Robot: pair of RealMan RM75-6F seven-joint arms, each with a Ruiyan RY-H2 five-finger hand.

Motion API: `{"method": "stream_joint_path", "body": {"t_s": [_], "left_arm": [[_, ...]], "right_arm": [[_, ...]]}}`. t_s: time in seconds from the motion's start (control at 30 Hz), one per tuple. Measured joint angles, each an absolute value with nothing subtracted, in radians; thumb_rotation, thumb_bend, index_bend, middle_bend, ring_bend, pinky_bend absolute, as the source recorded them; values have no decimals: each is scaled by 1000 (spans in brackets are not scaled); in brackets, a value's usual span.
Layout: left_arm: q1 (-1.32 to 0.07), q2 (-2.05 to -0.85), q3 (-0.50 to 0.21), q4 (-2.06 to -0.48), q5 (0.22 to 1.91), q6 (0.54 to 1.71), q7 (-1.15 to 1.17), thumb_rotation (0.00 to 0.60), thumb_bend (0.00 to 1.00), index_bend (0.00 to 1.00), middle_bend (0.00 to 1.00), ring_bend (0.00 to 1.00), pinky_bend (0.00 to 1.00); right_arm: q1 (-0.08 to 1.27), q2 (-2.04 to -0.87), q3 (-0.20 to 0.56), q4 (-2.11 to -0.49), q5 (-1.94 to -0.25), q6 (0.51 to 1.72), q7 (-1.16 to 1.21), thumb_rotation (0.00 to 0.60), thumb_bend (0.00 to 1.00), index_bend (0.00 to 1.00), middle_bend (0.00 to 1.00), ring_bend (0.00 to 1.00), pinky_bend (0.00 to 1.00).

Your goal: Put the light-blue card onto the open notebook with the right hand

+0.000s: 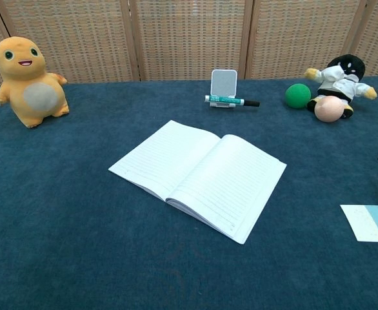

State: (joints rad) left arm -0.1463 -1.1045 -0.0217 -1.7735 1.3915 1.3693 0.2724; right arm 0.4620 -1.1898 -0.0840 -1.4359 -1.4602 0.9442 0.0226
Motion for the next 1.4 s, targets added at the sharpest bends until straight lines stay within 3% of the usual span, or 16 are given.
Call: {"method": "stream_joint_path", "body": {"t_s": [1.4], "left_arm": [[-148, -1108, -18, -1774, 1394, 1369, 279, 600, 0, 0, 0, 0, 0]], "right_arm": [[425, -1307, -83, -1319, -1456, 936, -34, 600, 0, 255, 0, 0, 45]]}}
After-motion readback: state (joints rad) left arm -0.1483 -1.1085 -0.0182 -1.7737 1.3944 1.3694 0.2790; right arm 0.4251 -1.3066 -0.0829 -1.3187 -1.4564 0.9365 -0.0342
